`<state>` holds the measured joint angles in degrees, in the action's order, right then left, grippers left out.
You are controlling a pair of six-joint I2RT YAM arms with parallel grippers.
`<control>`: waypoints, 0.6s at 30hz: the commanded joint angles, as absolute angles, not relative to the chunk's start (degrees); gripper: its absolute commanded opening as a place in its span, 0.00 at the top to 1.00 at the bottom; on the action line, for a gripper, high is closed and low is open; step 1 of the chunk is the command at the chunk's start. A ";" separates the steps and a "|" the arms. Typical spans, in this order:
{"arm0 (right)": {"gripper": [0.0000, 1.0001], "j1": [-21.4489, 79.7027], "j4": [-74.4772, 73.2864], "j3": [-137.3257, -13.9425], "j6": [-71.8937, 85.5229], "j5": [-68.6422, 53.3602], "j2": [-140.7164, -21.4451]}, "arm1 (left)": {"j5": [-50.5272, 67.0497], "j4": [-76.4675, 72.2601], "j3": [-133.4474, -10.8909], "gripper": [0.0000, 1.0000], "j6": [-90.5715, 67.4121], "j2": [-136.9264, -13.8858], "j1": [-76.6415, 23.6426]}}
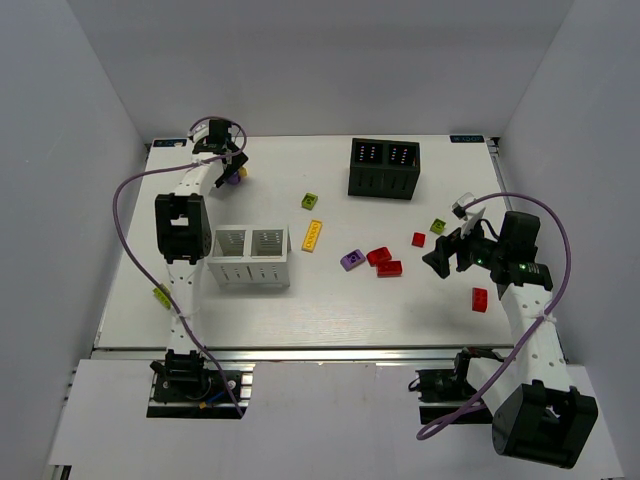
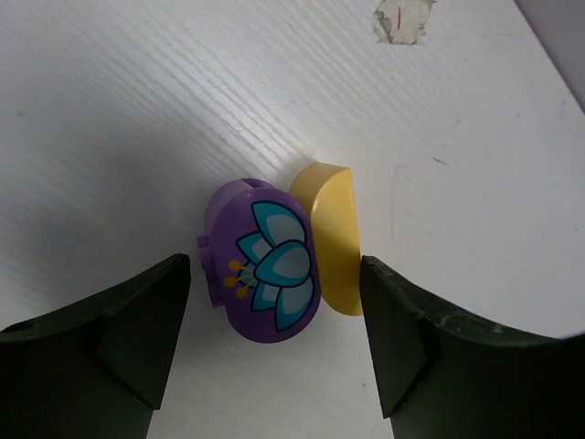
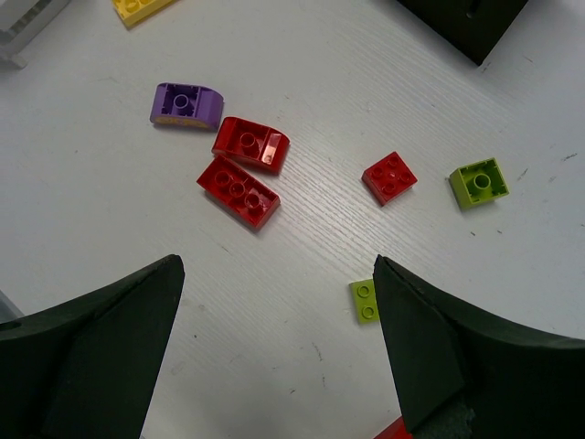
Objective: Sort the legos into containers by color
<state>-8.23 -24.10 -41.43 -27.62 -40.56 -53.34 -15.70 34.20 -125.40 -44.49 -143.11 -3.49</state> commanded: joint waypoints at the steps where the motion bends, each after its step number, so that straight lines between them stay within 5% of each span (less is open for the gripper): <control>1: 0.11 -8.09 -24.52 -43.86 -28.56 -42.01 -52.38 | -19.25 41.92 -122.61 0.16 -39.47 -140.19 -3.16; 7: 0.11 -8.09 -24.52 -43.95 -28.65 -42.36 -52.03 | -19.43 42.71 -120.41 0.06 -35.42 -140.10 -3.16; 18: 0.11 -8.17 -24.43 -43.77 -28.65 -42.36 -52.21 | -18.37 42.01 -122.43 0.02 -31.21 -142.99 -3.16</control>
